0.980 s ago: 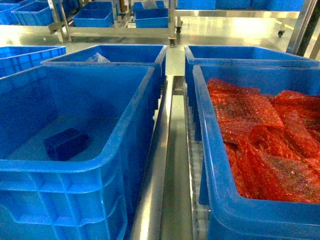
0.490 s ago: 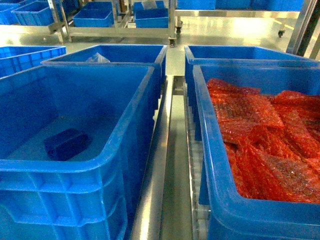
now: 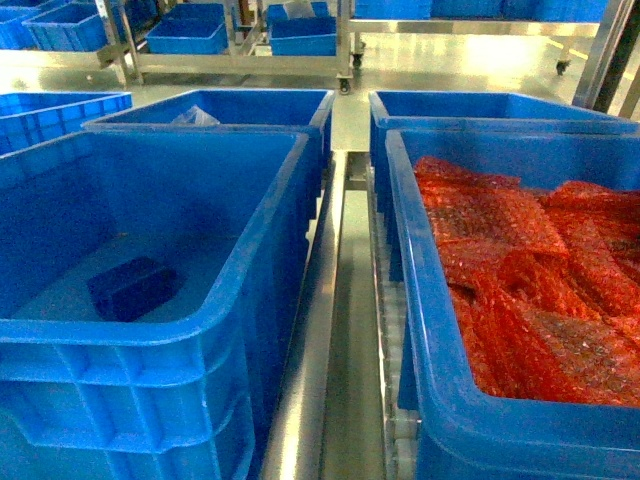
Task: Pick blue part to blue bin on bottom shelf
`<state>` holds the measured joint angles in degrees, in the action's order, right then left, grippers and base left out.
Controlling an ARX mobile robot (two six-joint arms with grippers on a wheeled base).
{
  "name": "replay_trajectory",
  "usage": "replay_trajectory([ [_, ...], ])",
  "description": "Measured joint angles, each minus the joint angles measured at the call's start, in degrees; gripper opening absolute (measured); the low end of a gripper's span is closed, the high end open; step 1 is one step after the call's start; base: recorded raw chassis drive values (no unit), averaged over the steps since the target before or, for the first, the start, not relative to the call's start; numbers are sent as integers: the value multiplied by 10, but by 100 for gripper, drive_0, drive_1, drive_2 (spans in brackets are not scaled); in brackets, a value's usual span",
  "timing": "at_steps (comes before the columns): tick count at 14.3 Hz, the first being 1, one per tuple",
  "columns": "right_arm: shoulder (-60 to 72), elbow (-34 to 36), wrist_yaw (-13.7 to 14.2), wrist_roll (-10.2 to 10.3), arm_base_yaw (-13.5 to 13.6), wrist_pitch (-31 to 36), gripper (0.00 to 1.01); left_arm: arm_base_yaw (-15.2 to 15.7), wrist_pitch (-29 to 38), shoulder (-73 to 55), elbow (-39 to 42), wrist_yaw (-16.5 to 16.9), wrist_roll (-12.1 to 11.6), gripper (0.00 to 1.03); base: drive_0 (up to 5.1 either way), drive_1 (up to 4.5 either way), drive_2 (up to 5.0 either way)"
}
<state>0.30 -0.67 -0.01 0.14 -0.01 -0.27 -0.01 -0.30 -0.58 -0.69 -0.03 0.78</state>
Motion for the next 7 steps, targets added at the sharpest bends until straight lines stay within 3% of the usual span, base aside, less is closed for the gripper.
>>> replay_trajectory([
  [7, 0, 0, 0, 0, 0, 0, 98, 0, 0, 0, 0, 0, 0, 98, 0, 0, 0],
])
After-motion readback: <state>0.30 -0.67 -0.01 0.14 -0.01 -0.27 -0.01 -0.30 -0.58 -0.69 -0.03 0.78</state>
